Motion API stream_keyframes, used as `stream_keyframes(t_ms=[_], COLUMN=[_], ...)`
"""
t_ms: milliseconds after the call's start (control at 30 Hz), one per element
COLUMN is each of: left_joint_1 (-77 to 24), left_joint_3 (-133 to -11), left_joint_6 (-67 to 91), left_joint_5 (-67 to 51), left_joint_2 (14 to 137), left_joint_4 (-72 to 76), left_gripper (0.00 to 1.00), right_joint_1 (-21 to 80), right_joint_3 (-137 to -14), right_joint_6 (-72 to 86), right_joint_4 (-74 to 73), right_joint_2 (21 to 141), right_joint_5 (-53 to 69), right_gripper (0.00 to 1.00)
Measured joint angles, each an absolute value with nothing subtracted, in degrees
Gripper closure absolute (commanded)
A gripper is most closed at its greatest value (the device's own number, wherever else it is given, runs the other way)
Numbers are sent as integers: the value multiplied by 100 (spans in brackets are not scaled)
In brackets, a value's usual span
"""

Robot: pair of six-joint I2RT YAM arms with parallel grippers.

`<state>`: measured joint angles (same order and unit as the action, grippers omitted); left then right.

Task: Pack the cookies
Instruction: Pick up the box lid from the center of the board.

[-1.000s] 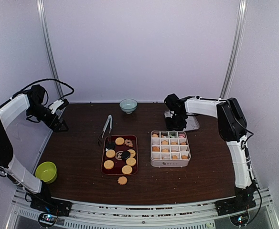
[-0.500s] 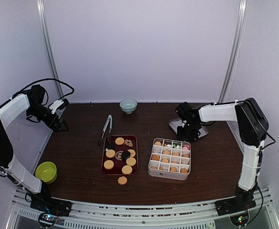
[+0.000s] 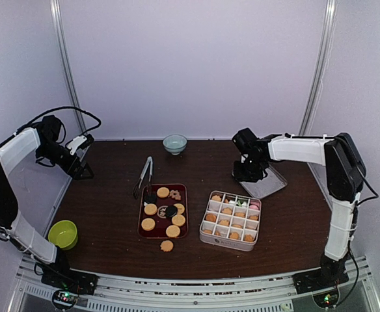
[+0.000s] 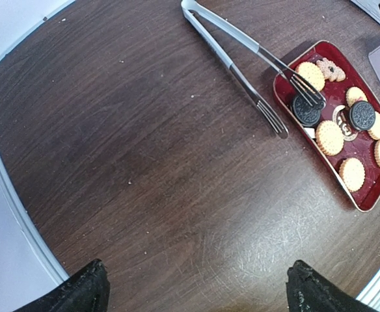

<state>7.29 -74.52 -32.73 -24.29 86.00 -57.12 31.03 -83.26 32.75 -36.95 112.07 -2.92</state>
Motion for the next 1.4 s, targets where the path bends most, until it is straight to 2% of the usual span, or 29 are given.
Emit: stream_keyframes(t_ms=[133,433,700,1000,1167,1267,1400], left_joint_1=[729,729,729,729,729,729,729], left_joint_3=[-7452,-7452,-7459,-7470,-7553,-7664,-7959], left_joint_6=[-3291,-3334,-3332,-3332,-3308,-3308,-3306], left_joint_5=[-2416,-2401,-2429,-2558,-2805,-3076,-3629], left_joint_2=[8584,8576,8576,8576,8576,8569,8571], left_joint_4=[-5712,-5728,-5758,-5782,-5815,-5819,-5887], left_gripper=[2,2,2,2,2,3,2], right_joint_1=[3138,3142,3157,3153,3166,3194,3229], right_joint_3=[-8449,-7671,-7286,-7575,-7970,-8051,-7795], right_joint_6=[3286,3411,3424,3245,3107,3140,3494], right_joint_4=[-3642,-3441,-3006,-3339,-3470,-3369,-2541], right_joint_2=[11459,11450,11244,11048,10534,9983,9028], right_joint_5=[-414,-598,-657,-674,-607,-309,827], right_gripper=[70,72,100,100,100,100,100])
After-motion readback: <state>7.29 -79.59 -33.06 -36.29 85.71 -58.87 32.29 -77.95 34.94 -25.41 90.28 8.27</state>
